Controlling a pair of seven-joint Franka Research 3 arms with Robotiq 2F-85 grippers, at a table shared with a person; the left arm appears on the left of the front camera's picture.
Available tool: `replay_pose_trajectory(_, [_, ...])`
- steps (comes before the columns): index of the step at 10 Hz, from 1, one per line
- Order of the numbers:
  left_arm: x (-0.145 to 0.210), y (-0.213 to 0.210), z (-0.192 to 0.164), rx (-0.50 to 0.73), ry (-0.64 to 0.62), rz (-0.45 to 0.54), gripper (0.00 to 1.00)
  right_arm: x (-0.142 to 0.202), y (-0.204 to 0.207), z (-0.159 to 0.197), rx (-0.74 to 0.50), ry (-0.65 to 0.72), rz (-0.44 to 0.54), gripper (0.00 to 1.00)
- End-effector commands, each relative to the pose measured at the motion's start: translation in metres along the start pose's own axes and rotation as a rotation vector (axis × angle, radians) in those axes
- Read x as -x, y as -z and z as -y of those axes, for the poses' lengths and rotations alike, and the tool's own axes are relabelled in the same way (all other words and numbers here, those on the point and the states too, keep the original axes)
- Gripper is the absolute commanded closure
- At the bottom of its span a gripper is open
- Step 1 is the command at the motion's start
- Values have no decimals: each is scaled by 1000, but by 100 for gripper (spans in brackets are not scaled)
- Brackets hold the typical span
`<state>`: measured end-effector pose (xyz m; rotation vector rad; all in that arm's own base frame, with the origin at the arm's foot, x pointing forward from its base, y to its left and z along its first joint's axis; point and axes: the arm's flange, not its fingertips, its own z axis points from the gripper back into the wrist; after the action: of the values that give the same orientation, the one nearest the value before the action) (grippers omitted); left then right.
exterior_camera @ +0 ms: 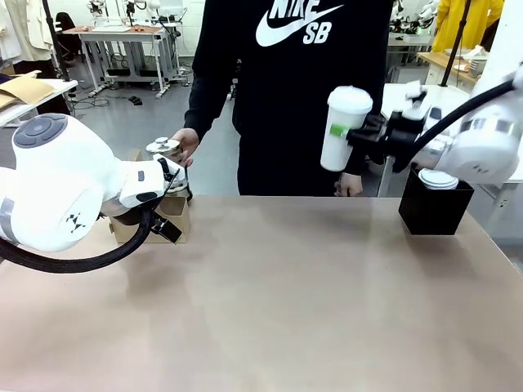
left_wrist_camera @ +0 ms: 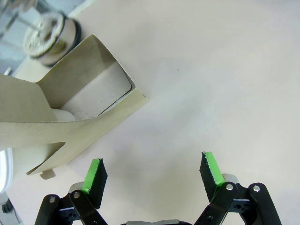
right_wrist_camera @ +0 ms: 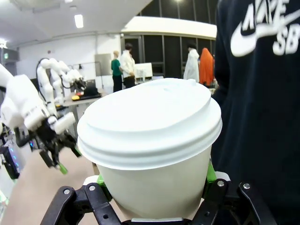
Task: Pour a drink into a cup and package it in a carrier.
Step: When a person places the Paper Cup Lid on the 600 ml Paper Cup , lift the 600 ml Paper Cup, then position the Cup Carrier in the center of the table.
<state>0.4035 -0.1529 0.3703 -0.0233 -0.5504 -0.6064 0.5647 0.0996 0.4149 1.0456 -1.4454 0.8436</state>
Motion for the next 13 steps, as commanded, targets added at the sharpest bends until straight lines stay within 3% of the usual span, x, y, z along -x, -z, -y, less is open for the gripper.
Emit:
replay_pose_trajectory(1, [0,0,-1,2,-2,1,0,-47,1,-10,-28,51,10,19])
replay_pose_trajectory(3, [0,0,-1,2,-2,1,0,-86,14,-20,-60,73,-21,19])
replay_pose_trajectory(5, [0,0,-1,2,-2,1,0,-103,30,-24,-119,94,-81,19])
replay_pose_trajectory(6, [0,0,-1,2,-2,1,0,-105,39,-21,-129,102,-90,19])
replay_pose_trajectory(7, [0,0,-1,2,-2,1,0,-97,24,-30,-90,66,-26,19])
replay_pose_trajectory(13, [0,0,-1,2,-2,1,0,-97,24,-30,-90,66,-26,19])
